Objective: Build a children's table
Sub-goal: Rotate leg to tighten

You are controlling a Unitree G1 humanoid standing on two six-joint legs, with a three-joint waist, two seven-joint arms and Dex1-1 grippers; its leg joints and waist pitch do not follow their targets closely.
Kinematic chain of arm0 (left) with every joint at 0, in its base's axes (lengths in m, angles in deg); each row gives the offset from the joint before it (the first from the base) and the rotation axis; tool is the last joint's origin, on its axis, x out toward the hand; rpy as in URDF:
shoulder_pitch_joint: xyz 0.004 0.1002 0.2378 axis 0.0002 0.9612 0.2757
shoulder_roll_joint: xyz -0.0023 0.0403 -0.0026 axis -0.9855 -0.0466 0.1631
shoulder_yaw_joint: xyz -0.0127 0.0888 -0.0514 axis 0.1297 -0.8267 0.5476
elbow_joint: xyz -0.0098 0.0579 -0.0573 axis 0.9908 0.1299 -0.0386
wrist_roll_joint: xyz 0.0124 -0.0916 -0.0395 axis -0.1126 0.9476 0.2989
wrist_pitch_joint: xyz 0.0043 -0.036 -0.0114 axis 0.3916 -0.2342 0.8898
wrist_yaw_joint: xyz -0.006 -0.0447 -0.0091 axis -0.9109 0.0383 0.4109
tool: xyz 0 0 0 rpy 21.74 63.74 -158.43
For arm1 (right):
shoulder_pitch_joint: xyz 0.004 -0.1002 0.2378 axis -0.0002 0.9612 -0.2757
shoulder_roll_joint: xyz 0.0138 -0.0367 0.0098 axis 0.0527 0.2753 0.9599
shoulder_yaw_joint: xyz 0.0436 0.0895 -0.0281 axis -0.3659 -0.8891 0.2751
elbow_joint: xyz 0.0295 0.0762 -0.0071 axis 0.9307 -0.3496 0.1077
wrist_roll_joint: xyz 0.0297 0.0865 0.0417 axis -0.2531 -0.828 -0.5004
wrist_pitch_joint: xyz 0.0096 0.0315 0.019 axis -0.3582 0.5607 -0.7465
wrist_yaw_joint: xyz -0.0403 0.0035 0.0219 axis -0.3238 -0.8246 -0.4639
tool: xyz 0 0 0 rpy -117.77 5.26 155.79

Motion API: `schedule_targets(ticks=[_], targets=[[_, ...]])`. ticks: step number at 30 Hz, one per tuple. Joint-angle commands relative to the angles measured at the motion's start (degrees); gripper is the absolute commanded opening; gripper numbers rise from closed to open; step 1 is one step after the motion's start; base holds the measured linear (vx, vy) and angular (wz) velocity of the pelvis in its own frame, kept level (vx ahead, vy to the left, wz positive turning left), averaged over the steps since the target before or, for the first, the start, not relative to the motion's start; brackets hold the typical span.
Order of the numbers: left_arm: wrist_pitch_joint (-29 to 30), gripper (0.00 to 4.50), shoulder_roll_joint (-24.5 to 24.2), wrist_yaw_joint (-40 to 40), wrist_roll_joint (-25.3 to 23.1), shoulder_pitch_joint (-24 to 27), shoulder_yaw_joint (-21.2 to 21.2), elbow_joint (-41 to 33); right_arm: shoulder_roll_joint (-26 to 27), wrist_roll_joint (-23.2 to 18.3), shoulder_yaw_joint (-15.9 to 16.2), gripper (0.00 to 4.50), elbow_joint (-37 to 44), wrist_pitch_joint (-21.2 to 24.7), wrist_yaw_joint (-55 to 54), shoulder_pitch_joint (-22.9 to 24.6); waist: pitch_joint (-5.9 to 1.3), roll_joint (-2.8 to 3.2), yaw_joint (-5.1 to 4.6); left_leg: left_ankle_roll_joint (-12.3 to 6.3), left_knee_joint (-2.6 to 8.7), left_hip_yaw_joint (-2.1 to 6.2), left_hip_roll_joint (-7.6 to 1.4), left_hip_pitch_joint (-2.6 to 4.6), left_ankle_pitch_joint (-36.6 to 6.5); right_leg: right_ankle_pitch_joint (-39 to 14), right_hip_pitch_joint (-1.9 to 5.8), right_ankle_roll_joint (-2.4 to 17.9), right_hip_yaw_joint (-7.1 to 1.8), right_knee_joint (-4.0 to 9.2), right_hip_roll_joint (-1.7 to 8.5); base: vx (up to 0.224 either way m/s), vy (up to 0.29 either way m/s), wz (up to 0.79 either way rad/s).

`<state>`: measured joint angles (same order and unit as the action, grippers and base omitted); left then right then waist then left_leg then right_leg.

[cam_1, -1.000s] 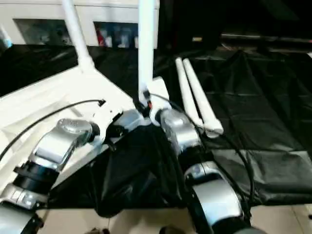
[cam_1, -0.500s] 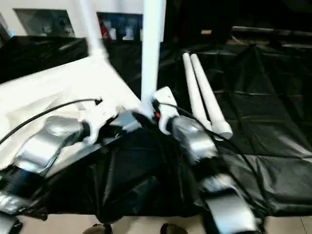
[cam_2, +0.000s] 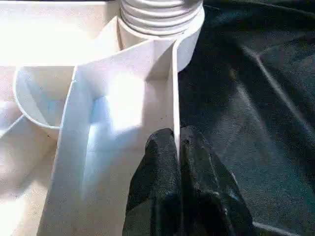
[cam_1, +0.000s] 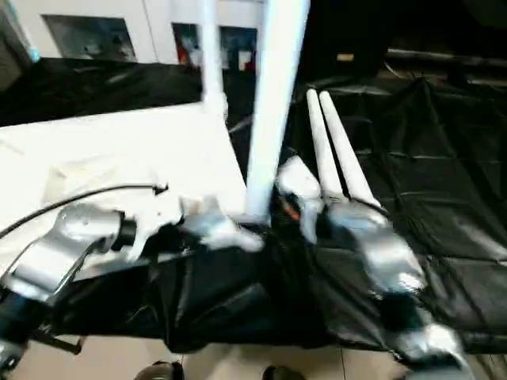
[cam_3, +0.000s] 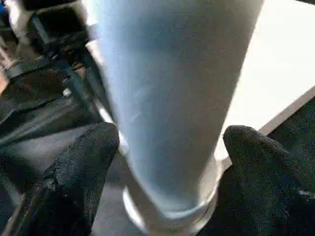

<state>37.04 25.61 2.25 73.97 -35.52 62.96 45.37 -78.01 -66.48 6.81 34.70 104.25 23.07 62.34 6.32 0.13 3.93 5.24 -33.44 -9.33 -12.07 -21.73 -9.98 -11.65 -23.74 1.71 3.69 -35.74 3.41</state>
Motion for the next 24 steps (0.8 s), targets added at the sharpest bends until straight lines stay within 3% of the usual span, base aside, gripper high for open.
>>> schedule_targets(ticks=[1, 5, 8, 12, 13, 16, 19, 24], targets=[[-1.65, 0.0, 0.1, -1.88, 1.69, 0.19, -0.42, -1.27, -0.57, -0.19, 1.33, 3.88, 1.68, 0.73, 1.05, 0.41, -5.33, 0.39, 0.09, -4.48, 3.08, -0.26, -1.0, 0.59, -4.64, 2.76, 4.36, 15.03, -3.0, 3.17, 3.89, 0.0, 0.0, 0.0], [-2.53, 0.0, 0.12, -2.06, 1.55, 0.32, -0.45, -0.77, -0.38, 1.59, 2.3, 3.88, 0.42, -0.15, 0.23, 0.36, -5.44, 0.27, 0.13, -3.37, 2.92, -0.33, -0.98, 0.72, -6.07, -0.81, 4.19, 14.66, -3.05, 3.29, 3.78, 0.0, 0.0, 0.0], [-3.08, 0.0, 0.07, -2.13, 1.67, 0.35, -0.42, -0.5, 0.05, 2.78, 3.04, 3.88, -1.12, -0.57, -0.83, -0.14, -5.7, 0.3, 0.33, -3.22, 2.75, -0.28, -0.94, 0.67, -4.98, 0.3, 4.23, 14.61, -3.0, 3.02, 3.76, 0.0, 0.0, 0.0], [-3.24, 0.0, 0.14, -2.01, 1.61, 0.38, -0.36, -0.38, 0.9, 3.36, 3.2, 3.62, -2.2, -0.54, -1.82, -0.68, -5.9, 0.37, 0.46, -3.63, 2.54, -0.26, -0.84, 0.56, -3.59, 2.95, 4.23, 14.99, -2.95, 2.63, 3.64, 0.0, 0.0, 0.0], [-3.35, 0.0, 0.17, -1.96, 1.49, 0.42, -0.25, -0.28, 1.23, 3.75, 3.63, 3.42, -2.8, -0.93, -2.15, -0.92, -6.07, -0.04, 0.51, -3.87, 2.45, -0.33, -0.85, 0.6, -3.26, 3.71, 4.28, 15.09, -2.96, 2.58, 3.65, 0.0, 0.0, 0.0], [-3.36, 0.0, 0.24, -1.83, 1.41, 0.44, -0.12, -0.22, 1.85, 3.71, 3.58, 3.23, -3.62, -1.03, -2.66, -1.31, -6.1, 0.2, 0.67, -4.25, 2.33, -0.31, -0.81, 0.54, -2.85, 4.32, 4.23, 15.18, -2.93, 2.38, 3.65, 0.0, 0.0, 0.0], [-3.33, 0.0, 0.26, -1.74, 1.5, 0.5, 0.02, -0.23, 2.31, 3.06, 3.13, 2.96, -3.89, -0.74, -2.75, -1.43, -5.92, -0.05, 0.78, -4.1, 2.35, -0.34, -0.78, 0.47, -3.26, 3.49, 4.21, 14.84, -2.96, 2.47, 3.64, 0.0, 0.0, 0.0], [-3.25, 0.0, 0.51, -1.12, 1.19, 0.47, 0.12, 0.96, 2.95, 2.2, 2.79, 2.79, -3.98, -0.08, -2.5, -0.63, -5.91, 0.08, 0.87, -3.69, 2.27, -0.35, -0.74, 0.48, -4.18, 1.38, 4.13, 14.36, -2.97, 2.54, 3.66, 0.0, 0.0, 0.0]])
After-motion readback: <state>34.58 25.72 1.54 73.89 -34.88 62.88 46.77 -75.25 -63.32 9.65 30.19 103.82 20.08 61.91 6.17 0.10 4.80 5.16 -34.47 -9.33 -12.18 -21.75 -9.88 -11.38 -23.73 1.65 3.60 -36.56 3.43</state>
